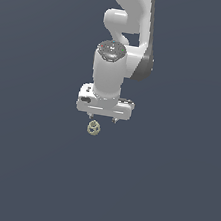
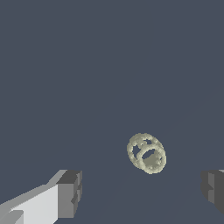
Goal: Pick up the object and move it to a goal position.
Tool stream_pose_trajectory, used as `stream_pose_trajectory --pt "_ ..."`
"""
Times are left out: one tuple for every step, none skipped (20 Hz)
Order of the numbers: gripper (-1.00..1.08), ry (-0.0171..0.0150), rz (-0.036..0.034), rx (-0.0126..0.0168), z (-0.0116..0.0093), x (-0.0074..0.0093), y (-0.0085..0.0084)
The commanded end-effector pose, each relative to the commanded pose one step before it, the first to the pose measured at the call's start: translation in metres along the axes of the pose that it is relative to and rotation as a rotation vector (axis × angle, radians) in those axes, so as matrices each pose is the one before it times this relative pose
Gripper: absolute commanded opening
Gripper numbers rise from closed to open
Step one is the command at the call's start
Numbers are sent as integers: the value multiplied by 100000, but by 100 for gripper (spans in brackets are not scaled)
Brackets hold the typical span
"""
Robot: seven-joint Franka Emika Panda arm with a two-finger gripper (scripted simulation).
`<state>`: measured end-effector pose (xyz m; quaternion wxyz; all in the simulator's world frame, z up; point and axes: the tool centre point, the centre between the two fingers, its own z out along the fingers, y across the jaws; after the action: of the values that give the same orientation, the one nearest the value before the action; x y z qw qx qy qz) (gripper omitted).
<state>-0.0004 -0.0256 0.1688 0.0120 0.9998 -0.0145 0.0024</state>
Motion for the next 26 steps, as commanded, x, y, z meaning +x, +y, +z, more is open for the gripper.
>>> stream_pose_trajectory --pt "100 0 0 0 0 0 1" --pt "100 78 126 42 -27 3 33" --pt "100 222 362 123 -75 11 94" --pt "100 366 580 200 -126 19 152" --pt "100 510 765 273 -181 28 211" --pt "100 637 867 332 -237 39 258" --pt "100 599 684 298 -237 42 233" --pt "100 466 385 218 -201 38 170" --pt "100 326 113 139 -158 31 109" --pt "100 174 -94 62 -101 22 46" --pt "100 42 -164 4 -40 10 1" --pt "100 -38 -87 -21 10 -1 -17" --pt "100 -63 52 -21 38 -9 -16" --pt "100 -74 222 -12 64 -15 -9" --pt "100 -65 418 5 81 -19 11" --pt "100 -57 601 22 97 -25 23" --pt "100 -54 783 36 116 -30 37" --pt "100 -54 959 47 136 -35 48" --pt "100 -58 1130 56 156 -40 61" --pt "100 -68 1281 60 178 -46 69" --pt "100 -87 1424 59 203 -52 74" --pt "100 -108 1577 56 230 -58 81" --pt "100 -124 1733 53 256 -64 89" --pt "100 -132 1896 53 277 -69 100" --pt "100 -138 2073 54 298 -74 115" --pt "100 -146 2242 51 320 -78 128"
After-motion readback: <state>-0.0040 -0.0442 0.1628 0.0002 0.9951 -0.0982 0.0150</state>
